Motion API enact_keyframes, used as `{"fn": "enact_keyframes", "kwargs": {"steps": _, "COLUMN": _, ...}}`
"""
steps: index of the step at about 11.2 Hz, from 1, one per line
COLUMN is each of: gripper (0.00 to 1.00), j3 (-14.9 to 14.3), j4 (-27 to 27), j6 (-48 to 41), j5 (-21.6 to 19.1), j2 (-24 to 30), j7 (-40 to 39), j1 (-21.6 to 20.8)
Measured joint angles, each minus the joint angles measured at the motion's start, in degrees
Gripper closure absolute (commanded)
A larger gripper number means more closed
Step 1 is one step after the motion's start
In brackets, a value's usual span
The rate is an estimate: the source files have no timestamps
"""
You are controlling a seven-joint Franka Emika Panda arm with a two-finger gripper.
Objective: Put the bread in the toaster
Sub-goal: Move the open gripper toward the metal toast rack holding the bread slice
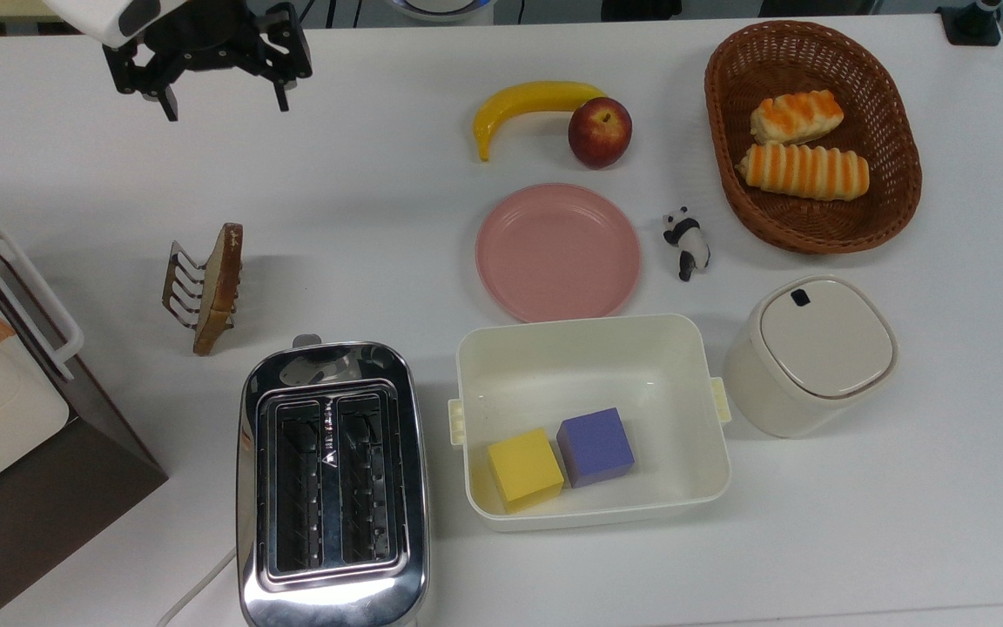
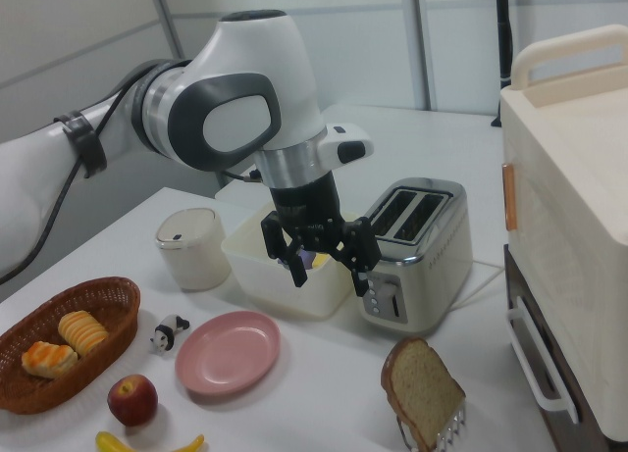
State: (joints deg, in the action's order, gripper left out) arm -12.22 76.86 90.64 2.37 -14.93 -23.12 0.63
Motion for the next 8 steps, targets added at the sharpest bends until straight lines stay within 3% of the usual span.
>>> {"fn": "enact_keyframes", "kwargs": {"steps": 8, "gripper": 0.00, "j3": -0.2, "j4": 0.0, "j6": 0.0, "j5": 0.0, "j2": 0.8, "j7": 0.0, "j1": 0.1}}
